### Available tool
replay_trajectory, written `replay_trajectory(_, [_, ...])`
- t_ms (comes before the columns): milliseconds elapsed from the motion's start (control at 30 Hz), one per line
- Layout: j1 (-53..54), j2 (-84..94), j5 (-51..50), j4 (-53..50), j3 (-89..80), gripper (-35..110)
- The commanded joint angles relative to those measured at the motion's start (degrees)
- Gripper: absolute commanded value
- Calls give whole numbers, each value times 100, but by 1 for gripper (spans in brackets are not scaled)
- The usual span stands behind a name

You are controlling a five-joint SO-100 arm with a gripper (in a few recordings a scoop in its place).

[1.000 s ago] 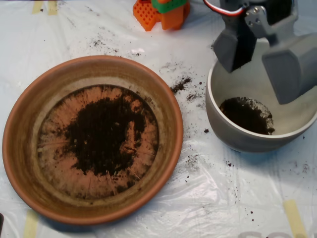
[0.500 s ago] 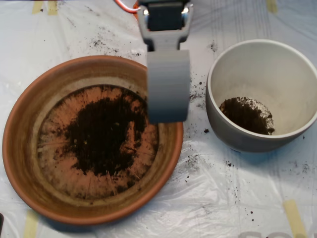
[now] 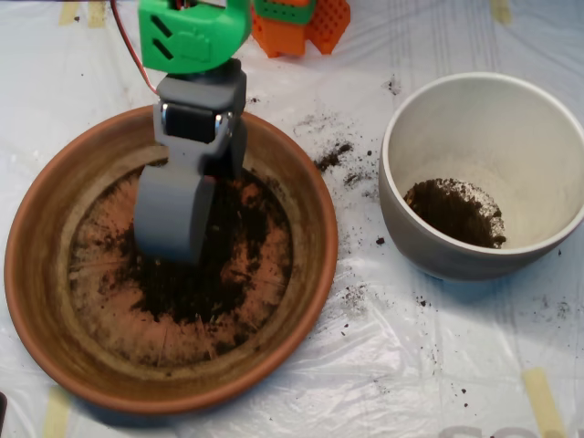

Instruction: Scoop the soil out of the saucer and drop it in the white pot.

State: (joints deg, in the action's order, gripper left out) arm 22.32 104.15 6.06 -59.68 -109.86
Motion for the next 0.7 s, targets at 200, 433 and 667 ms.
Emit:
replay_trajectory(200, [773,-1134,-35,193,396,46])
replay_trajectory(433, [677,-1688,193,202,624,50])
replay_trajectory(667, [492,-2417,246,9,1292,51])
